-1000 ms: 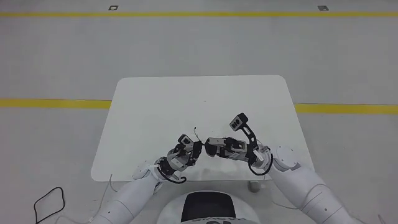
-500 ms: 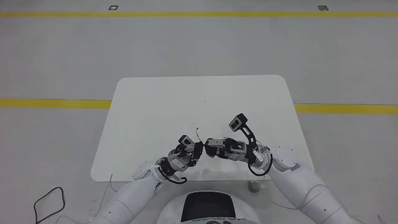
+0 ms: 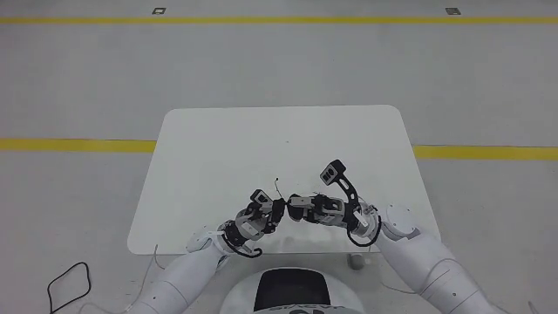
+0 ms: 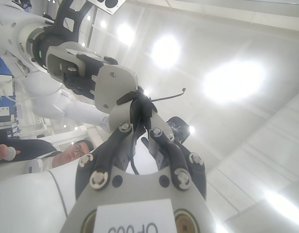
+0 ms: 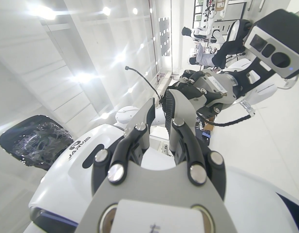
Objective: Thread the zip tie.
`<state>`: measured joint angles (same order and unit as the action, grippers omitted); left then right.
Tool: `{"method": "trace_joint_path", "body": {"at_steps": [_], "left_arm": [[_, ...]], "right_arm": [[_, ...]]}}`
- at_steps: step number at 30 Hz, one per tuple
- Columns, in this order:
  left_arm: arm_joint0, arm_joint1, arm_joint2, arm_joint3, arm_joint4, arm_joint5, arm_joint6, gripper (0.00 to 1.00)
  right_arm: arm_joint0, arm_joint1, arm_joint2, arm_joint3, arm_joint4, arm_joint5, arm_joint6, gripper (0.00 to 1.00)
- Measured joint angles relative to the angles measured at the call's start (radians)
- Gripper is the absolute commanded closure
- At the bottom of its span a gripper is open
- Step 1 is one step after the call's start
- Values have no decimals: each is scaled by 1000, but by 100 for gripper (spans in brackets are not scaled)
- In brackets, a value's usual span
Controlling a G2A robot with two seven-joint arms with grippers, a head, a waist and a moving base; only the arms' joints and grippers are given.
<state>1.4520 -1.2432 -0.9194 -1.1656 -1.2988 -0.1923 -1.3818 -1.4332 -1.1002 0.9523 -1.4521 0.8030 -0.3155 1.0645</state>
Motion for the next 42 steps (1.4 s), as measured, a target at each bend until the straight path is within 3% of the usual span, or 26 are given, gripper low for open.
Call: {"method": "trace_joint_path", "body": {"at_steps": [7,42], "left_arm": [[1,-1,-2,1,1,2,0,100],[2,-5,-6,6,4,5,6,100]], "right_arm": [[1,-4,2,3,-5,8,-2,100],[-9,-11,29,15,-63,44,-24,100]]}}
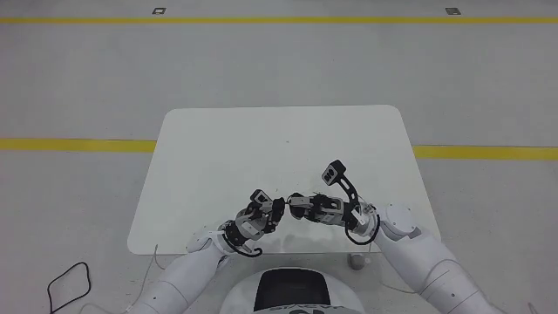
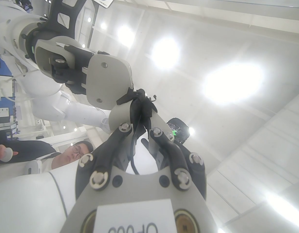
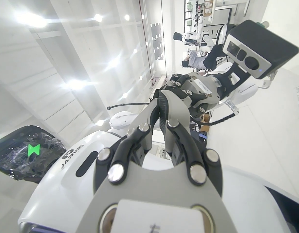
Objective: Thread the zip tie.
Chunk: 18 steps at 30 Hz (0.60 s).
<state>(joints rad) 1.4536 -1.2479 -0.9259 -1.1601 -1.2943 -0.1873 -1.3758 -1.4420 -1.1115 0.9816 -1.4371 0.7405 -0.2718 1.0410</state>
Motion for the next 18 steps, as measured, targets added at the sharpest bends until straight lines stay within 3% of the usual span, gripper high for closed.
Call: {"method": "trace_joint_path", "body": {"at_steps": [18], "left_arm": [[0,0,0,0,0,0,0,100]], "right_arm": [[-6,-3,8,4,-14,9,5,100]]}}
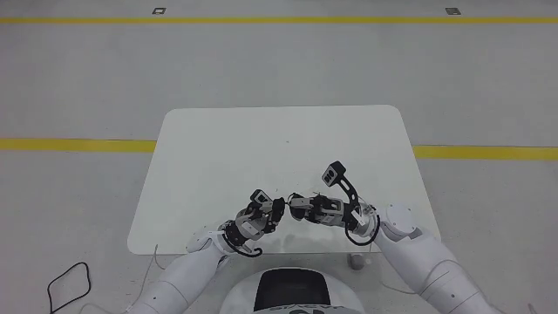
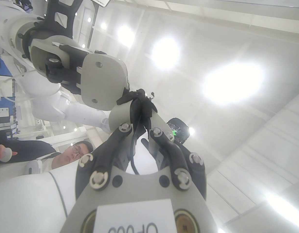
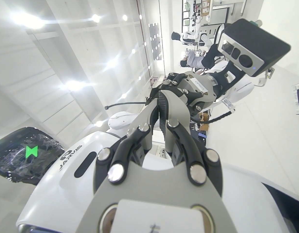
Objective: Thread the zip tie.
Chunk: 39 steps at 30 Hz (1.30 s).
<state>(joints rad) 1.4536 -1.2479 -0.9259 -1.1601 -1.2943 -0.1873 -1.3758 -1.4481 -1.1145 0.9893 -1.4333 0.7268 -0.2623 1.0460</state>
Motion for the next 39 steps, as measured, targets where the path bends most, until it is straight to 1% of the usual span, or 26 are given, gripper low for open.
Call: {"method": "trace_joint_path", "body": {"at_steps": [29,39], "left_arm": [[0,0,0,0,0,0,0,100],[0,0,0,0,0,0,0,100]], "right_arm": [[-2,-9,1,17,-2,-5,8,100],[-11,-9,8,8,-4,-6,5,100]]}}
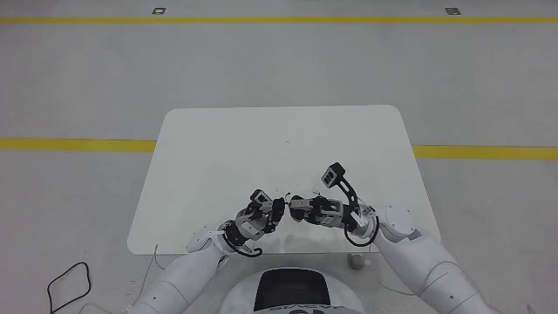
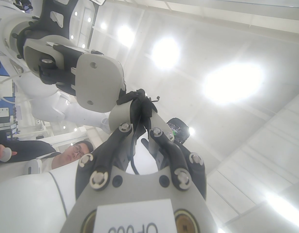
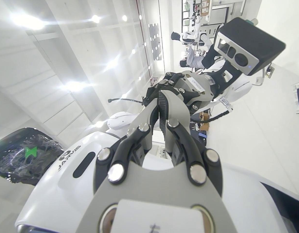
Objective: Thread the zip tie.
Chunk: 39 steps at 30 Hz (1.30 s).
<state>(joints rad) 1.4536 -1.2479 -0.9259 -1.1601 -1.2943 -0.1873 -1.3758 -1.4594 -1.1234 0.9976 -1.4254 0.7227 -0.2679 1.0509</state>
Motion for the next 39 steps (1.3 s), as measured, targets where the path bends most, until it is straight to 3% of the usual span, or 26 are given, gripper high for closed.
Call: {"method": "trace_joint_path", "body": {"at_steps": [39], "left_arm": [[0,0,0,0,0,0,0,100]], "right_arm": [[10,-9,3,38,4,12,9,100]]}}
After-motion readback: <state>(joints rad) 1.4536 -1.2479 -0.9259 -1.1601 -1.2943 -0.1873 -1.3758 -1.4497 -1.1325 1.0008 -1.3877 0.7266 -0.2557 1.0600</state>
